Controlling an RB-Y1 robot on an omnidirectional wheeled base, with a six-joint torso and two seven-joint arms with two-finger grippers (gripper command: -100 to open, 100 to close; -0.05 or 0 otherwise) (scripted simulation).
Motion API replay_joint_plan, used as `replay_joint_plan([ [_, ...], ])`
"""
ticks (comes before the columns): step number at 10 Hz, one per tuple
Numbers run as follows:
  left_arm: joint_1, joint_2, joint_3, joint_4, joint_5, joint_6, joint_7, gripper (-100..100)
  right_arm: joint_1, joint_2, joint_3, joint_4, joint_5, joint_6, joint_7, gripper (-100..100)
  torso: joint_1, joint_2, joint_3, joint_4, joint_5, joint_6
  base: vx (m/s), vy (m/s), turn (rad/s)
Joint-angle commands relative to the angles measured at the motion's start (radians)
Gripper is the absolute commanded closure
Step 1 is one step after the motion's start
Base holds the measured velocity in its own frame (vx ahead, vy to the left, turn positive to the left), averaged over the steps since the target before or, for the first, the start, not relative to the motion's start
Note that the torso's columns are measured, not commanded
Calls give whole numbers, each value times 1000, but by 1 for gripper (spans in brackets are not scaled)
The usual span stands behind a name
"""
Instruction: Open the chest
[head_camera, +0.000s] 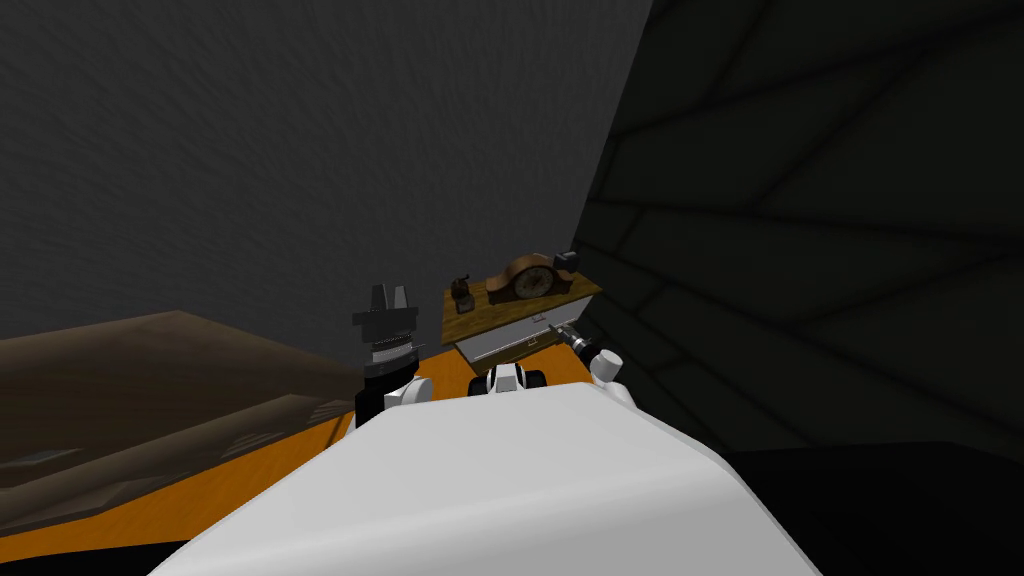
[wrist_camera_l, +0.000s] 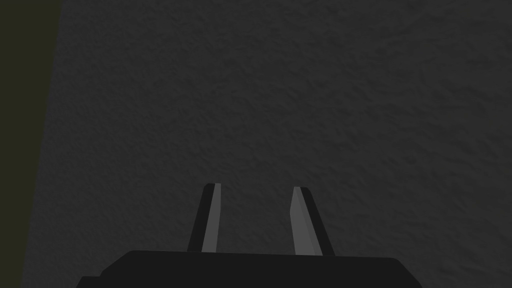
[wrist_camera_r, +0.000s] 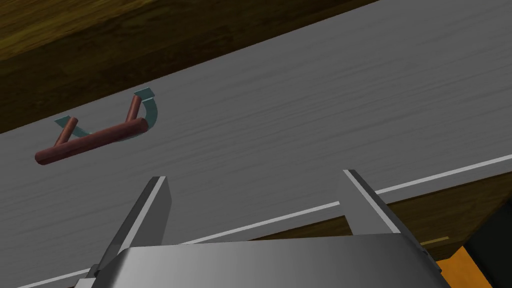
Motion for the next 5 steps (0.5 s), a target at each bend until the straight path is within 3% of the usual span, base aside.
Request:
replay_joint_plan([
  [1, 0, 0, 0, 0, 0, 0, 0, 0, -9, 4, -14, 54, -67, 59, 9, -100, 1, 1, 1, 0, 0, 0, 28, -10, 44],
  [2, 0, 0, 0, 0, 0, 0, 0, 0, -9, 4, -14, 59, -94, 64, 9, -100, 0, 1, 1, 0, 0, 0, 29, -11, 27],
  [5, 0, 0, 0, 0, 0, 0, 0, 0, -21, 16, -37, 144, -186, 152, 30, -100, 0, 1, 0, 0, 0, 0, 16, -15, 48],
])
